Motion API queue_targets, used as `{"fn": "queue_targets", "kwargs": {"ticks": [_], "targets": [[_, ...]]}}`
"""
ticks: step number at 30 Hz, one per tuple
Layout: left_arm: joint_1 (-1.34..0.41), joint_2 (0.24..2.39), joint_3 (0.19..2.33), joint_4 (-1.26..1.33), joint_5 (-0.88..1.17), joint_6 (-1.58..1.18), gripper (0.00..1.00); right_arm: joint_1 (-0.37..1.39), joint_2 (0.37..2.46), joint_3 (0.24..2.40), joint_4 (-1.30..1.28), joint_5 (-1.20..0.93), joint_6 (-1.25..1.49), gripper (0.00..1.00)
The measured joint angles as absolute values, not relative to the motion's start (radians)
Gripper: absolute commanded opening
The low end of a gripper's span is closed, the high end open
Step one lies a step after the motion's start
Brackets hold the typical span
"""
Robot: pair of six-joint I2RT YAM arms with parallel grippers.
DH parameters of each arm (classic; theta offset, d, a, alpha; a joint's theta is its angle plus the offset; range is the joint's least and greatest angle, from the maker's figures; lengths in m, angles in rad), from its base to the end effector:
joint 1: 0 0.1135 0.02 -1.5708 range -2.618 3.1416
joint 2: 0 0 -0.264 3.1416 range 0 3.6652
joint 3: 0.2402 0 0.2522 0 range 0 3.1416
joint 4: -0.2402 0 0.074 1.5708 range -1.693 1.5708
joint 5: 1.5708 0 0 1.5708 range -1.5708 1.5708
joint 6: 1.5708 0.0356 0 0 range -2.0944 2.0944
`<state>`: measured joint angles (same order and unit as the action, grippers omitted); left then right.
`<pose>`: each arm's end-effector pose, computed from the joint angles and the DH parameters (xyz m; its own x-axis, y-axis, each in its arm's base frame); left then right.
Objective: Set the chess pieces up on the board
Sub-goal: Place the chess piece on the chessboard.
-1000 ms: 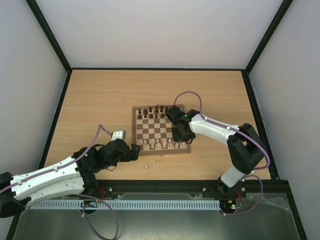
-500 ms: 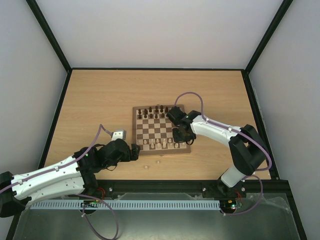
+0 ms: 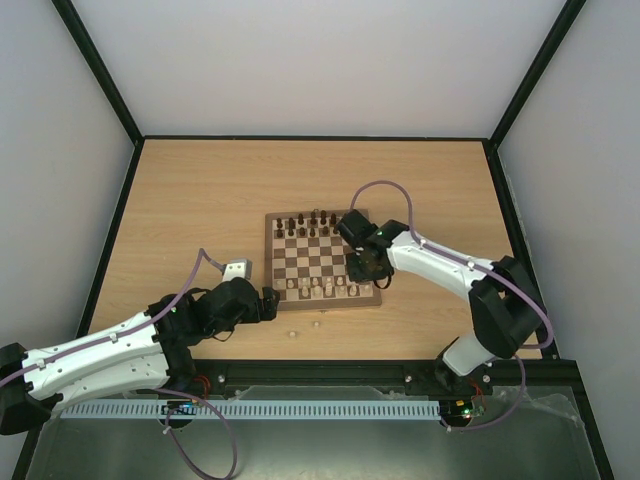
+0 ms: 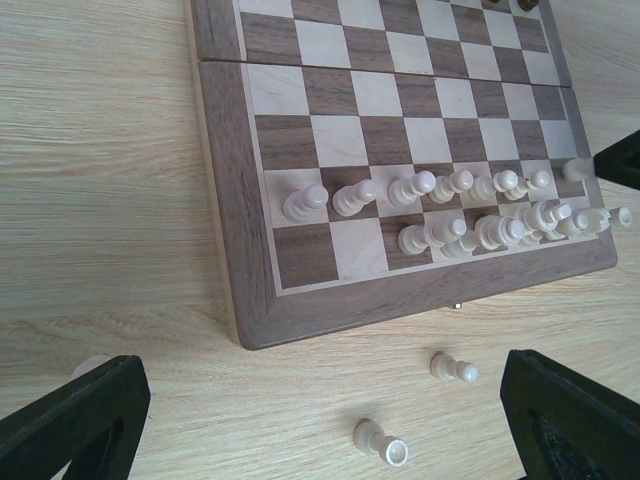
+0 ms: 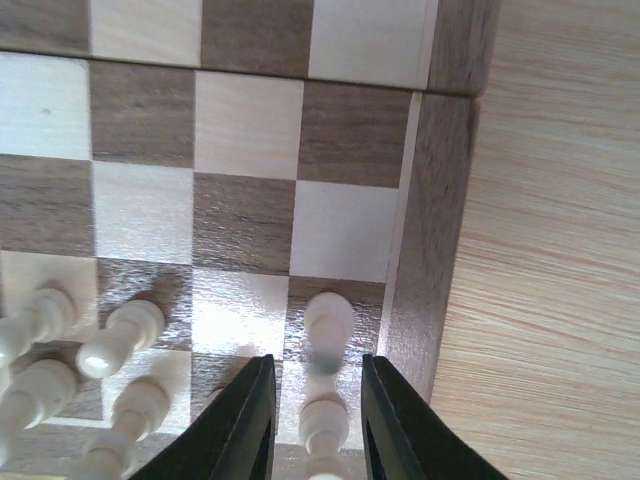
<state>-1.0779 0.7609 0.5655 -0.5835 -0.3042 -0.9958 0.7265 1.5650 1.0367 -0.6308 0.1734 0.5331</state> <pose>0.0840 -0.1338 0.2310 -0.8015 -0.1999 -0.5636 0.1233 0.8670 -0.4828 0.2313 0.1973 0.2059 -0.8963 -0.1268 -0.4250 -0.1709 0.9830 0.0672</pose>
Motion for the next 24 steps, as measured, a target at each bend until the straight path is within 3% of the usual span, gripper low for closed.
{"fn": "queue_targets", "kwargs": {"ticks": [11,20,24], "targets": [[-1.078,0.77,0.573,-0.591,-0.32,-0.996,0.99,0.727,1.459,1.104,-0.661,0.192,0.52,0.35],[-1.078,0.775,0.595,-0.624,-0.343,-1.003,0.99,0.741,1.379,1.097,-0.679,0.16,0.518,0.54],[-1.078,0.775,0.622,-0.635,-0.355,-1.007,0.99,0.833,1.315,1.097,-0.685,0.157,0.527,0.58]]}}
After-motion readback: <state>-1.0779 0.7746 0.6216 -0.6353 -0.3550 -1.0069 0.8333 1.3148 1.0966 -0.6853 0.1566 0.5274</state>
